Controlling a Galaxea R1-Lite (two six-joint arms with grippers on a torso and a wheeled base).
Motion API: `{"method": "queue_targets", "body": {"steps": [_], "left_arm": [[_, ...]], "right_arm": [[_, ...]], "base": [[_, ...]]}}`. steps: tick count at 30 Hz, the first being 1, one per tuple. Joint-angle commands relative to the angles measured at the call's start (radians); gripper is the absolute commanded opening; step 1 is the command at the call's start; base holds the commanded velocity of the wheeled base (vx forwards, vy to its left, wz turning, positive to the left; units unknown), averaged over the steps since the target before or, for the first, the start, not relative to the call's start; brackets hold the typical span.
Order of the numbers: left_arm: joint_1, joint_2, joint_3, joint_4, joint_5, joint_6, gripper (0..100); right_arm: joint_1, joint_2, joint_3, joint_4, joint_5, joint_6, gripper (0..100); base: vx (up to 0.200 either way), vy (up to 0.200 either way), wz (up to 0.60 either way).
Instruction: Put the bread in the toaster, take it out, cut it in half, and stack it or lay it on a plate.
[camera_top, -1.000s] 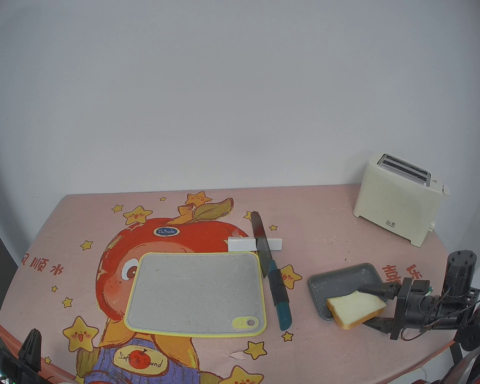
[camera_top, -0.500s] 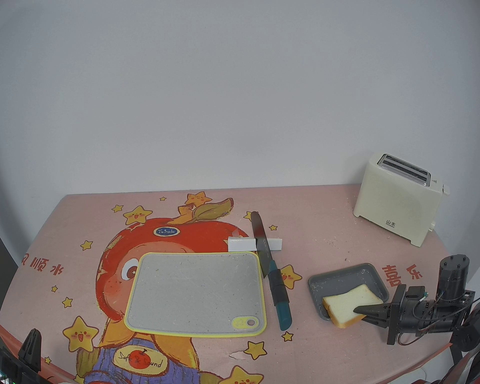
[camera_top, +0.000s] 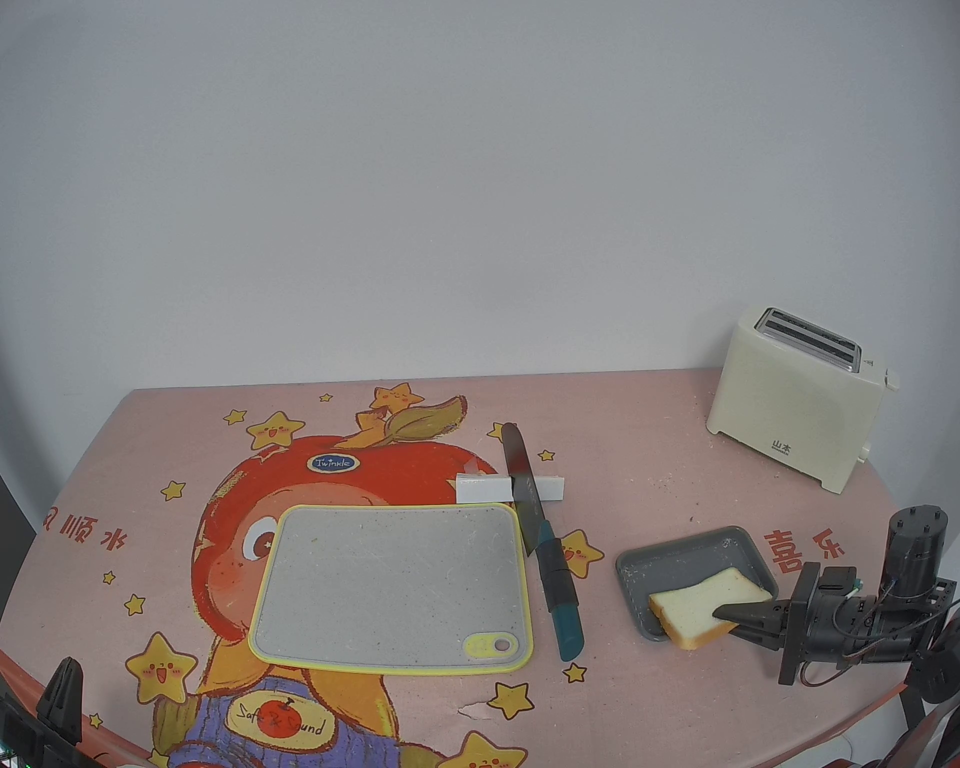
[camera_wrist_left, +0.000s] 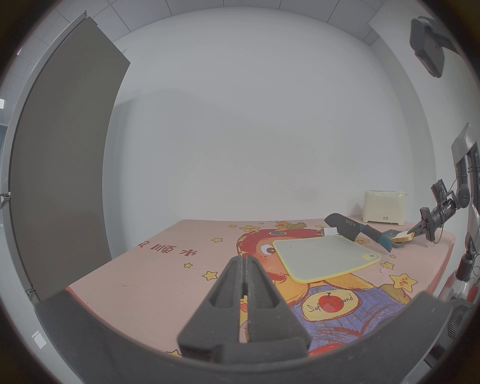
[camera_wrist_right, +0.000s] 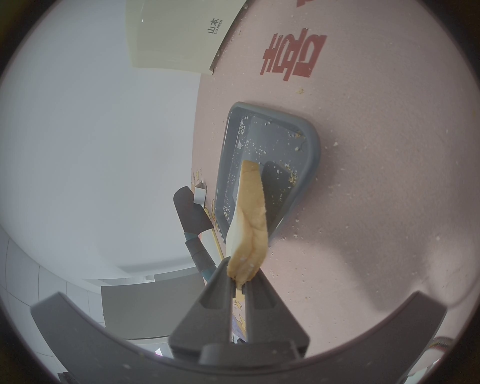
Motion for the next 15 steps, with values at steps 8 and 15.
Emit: {"method": "queue_targets", "body": {"steps": [8,15], "left_arm": [[0.0,-0.009,0.018,0.0,0.001,0.0,0],[0.0,-0.009,0.018,0.0,0.0,0.0,0]], "right_arm": [[0.002,-0.261,-0.088,-0.026,-0.02,0.004,0],[-0.005,-0.313,-0.095,0.049,-0.017,0.004,0]], "base": [[0.0,0.0,0.0],[0.0,0.0,0.0]]}}
